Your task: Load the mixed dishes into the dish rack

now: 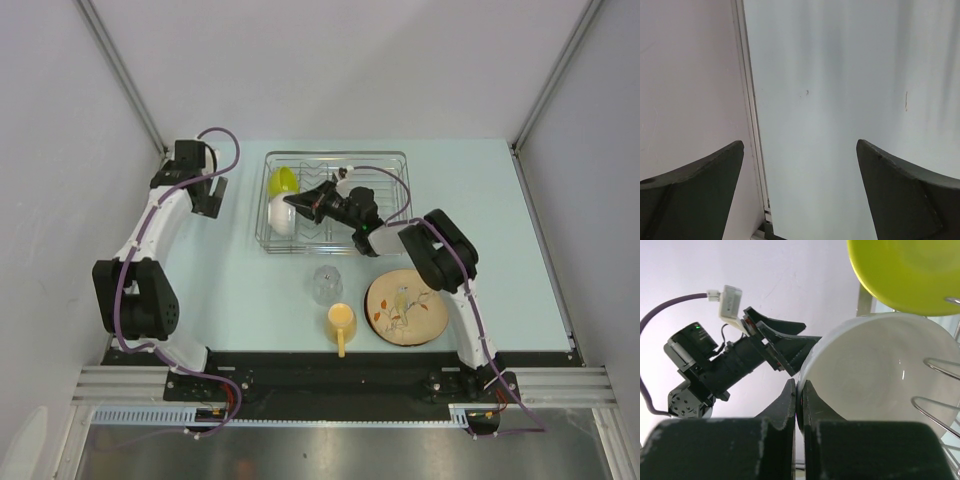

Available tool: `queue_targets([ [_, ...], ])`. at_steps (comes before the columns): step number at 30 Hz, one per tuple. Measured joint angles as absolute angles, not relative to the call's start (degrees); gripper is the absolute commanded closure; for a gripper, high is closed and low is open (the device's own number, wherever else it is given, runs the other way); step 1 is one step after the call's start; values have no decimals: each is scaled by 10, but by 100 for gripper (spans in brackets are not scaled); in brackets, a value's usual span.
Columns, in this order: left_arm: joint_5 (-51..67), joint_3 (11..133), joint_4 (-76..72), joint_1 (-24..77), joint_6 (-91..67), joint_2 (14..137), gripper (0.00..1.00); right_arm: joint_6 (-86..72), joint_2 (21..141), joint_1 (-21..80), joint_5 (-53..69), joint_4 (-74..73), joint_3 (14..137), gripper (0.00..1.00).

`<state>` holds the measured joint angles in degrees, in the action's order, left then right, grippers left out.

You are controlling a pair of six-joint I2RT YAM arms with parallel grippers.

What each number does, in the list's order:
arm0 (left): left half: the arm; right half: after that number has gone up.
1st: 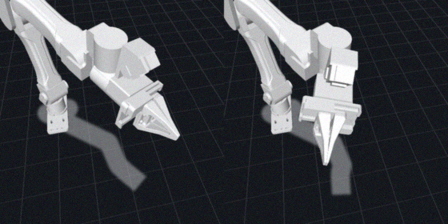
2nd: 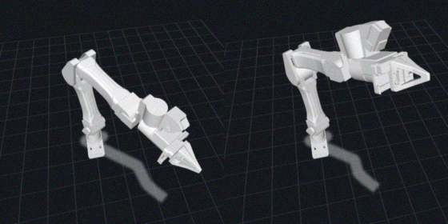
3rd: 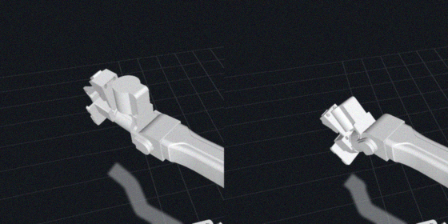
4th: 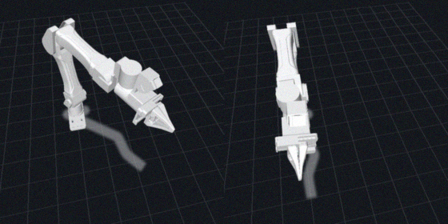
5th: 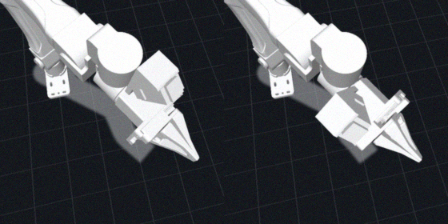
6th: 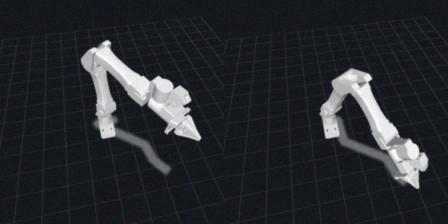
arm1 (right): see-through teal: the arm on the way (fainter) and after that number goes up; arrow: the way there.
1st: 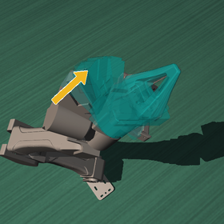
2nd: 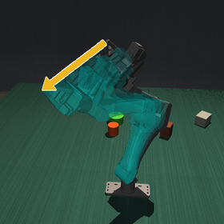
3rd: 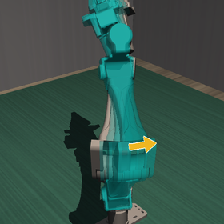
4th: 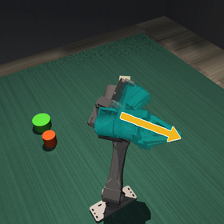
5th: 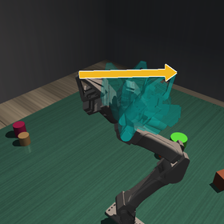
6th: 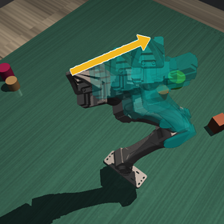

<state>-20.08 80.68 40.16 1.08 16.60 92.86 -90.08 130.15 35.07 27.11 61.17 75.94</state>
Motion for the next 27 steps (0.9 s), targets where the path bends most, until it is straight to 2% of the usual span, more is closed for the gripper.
queue_targets([
  [9, -195, 803, 399, 6, 170, 928, 0, -895, 1303, 355, 269, 629, 761, 100],
  [13, -192, 803, 399, 6, 170, 928, 0, -877, 1294, 360, 269, 621, 745, 82],
  [21, -190, 803, 400, 6, 170, 925, 0, -846, 1286, 379, 281, 593, 720, 56],
  [25, -188, 803, 400, 6, 170, 924, 0, -819, 1286, 383, 290, 568, 724, 51],
  [27, -187, 803, 401, 6, 170, 924, 0, -810, 1284, 384, 292, 557, 728, 45],
])
